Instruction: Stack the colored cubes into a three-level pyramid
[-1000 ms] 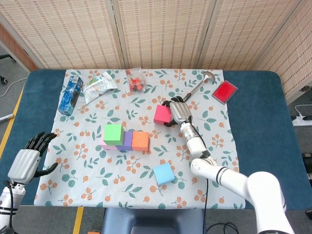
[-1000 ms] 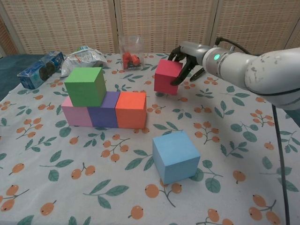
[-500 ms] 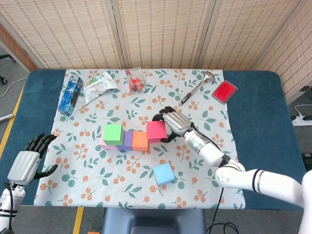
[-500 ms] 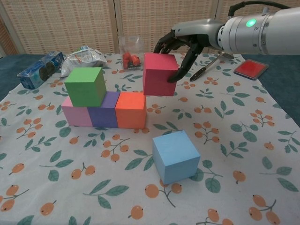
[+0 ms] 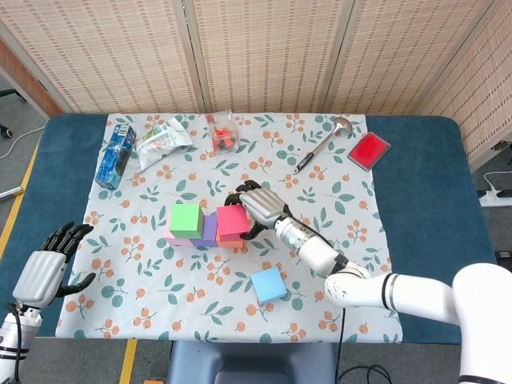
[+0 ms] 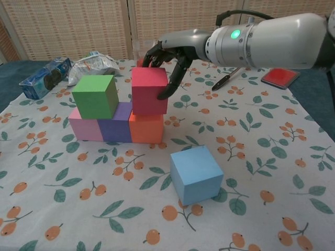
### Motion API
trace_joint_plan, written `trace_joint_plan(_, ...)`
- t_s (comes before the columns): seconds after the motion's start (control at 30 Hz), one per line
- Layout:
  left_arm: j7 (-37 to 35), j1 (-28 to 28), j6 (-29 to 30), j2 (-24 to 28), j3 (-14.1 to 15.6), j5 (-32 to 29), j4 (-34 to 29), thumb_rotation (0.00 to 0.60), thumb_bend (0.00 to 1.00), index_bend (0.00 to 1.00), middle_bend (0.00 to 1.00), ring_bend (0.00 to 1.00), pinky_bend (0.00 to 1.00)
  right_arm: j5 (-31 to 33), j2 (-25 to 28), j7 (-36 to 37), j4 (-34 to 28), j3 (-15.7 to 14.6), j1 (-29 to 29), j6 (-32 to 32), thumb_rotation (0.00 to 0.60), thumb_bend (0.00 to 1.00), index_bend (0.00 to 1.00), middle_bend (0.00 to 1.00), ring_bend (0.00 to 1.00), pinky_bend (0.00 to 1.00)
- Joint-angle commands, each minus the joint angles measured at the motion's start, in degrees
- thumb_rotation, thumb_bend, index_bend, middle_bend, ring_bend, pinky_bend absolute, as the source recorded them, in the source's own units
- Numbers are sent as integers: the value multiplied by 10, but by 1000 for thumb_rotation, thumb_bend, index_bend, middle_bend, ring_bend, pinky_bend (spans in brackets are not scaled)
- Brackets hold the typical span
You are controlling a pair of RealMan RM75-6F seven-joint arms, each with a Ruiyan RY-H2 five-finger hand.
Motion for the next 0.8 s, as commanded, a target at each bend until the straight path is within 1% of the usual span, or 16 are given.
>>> trace_joint_plan(0.03, -2, 0, -1, -1, -1, 1, 2, 600, 250, 108, 120, 54, 156, 33, -14, -20, 7, -6, 23, 12, 600, 217, 361, 322, 116, 0)
trace_joint_plan(0.53, -9, 2, -2, -3, -2, 12, 10, 600, 249, 103, 120, 54, 156, 173, -31, -92, -3, -22, 88, 59, 600, 217, 337, 322, 115, 0)
trace_joint_plan(0.8, -11, 4, -1, -2, -1, 16, 12, 600, 250, 102, 119, 54, 155, 219, -38, -112, -2, -23, 108, 79, 600, 218, 329, 322, 113, 0)
